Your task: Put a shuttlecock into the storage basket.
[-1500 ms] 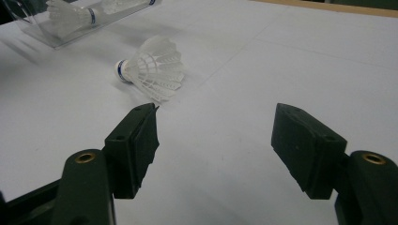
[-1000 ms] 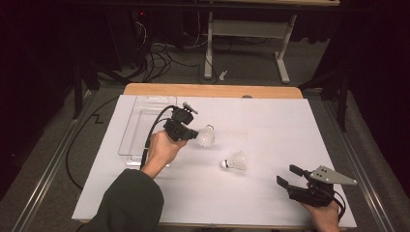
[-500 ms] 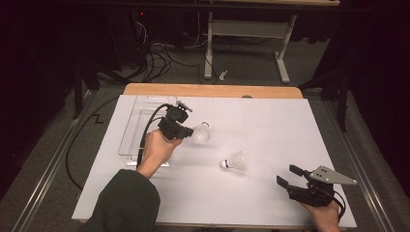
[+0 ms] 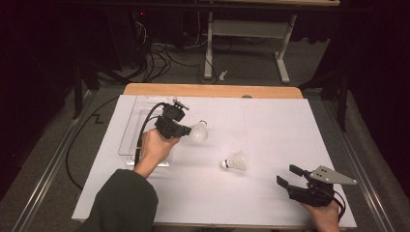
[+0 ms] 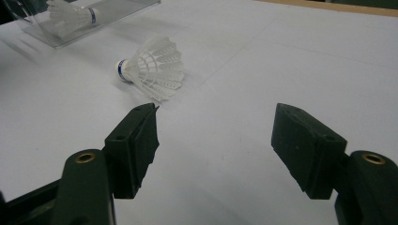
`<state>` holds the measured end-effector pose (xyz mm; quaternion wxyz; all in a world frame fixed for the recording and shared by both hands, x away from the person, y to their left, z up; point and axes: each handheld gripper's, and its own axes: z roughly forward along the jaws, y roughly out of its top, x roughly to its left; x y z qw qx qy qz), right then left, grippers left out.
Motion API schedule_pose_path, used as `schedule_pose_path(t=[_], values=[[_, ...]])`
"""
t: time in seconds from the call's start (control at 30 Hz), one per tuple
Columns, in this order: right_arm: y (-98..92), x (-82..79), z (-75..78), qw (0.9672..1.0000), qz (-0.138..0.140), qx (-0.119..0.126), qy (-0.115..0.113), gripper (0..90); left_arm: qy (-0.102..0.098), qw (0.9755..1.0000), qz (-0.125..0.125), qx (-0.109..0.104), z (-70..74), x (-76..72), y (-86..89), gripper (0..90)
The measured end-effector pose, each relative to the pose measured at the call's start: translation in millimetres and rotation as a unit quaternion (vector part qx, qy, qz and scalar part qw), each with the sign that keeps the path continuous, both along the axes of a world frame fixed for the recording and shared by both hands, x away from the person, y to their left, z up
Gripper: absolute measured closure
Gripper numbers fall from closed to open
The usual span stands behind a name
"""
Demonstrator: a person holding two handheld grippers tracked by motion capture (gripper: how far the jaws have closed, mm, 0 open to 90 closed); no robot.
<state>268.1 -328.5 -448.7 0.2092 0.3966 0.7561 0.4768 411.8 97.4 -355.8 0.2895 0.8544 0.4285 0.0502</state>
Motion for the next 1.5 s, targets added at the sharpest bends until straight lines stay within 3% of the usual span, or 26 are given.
schedule_pose_path(t=[0.87, 1.5], values=[[0.0, -0.1, 0.1, 1.0000, 0.000, 0.000, -0.001, 32.3, -0.011, 0.9998, 0.013, -0.004, 10.5, -1.4, 14.0, 90.0], [0.3, 0.1, 0.0, 1.0000, 0.000, -0.002, 0.000, 32.3, -0.022, 0.9988, 0.040, -0.016, 15.8, 1.3, 33.7, 90.0]])
